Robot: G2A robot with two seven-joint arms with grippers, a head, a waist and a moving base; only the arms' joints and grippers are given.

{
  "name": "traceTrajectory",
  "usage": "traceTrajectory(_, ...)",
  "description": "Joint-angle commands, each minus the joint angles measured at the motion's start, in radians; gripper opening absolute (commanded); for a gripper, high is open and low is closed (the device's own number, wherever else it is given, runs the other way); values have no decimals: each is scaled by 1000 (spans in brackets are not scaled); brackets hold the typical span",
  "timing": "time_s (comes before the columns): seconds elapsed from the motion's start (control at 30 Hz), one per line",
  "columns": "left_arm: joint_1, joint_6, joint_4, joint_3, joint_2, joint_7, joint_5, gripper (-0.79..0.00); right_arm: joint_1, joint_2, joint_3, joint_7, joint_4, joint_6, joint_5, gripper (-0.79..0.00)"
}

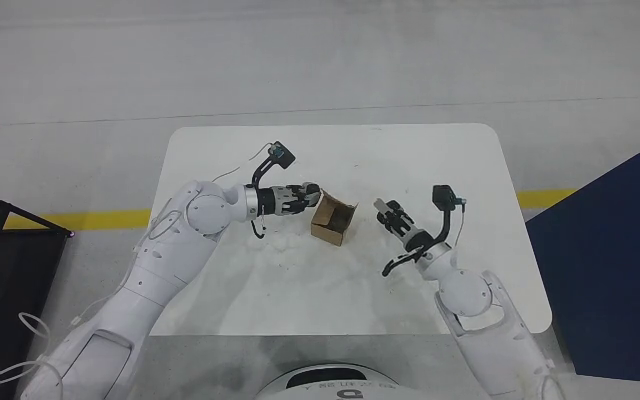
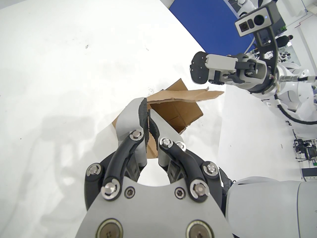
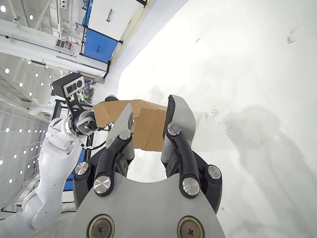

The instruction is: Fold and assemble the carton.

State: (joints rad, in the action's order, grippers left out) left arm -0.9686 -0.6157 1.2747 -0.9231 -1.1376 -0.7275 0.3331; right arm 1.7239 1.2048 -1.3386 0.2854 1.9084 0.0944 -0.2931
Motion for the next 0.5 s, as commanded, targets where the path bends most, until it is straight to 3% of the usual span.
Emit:
traceTrajectory(0.0, 0, 0, 0, 0, 0, 0, 0, 0, 5, -1, -4, 2, -1, -2, 2, -465)
traceTrajectory(0.27, 0, 0, 0, 0, 0, 0, 0, 0, -2, -7, 48, 132, 11, -27, -62, -456)
traceTrajectory(0.47, 0, 0, 0, 0, 0, 0, 0, 0, -26, -7, 99, 149, -5, -45, -156, -453)
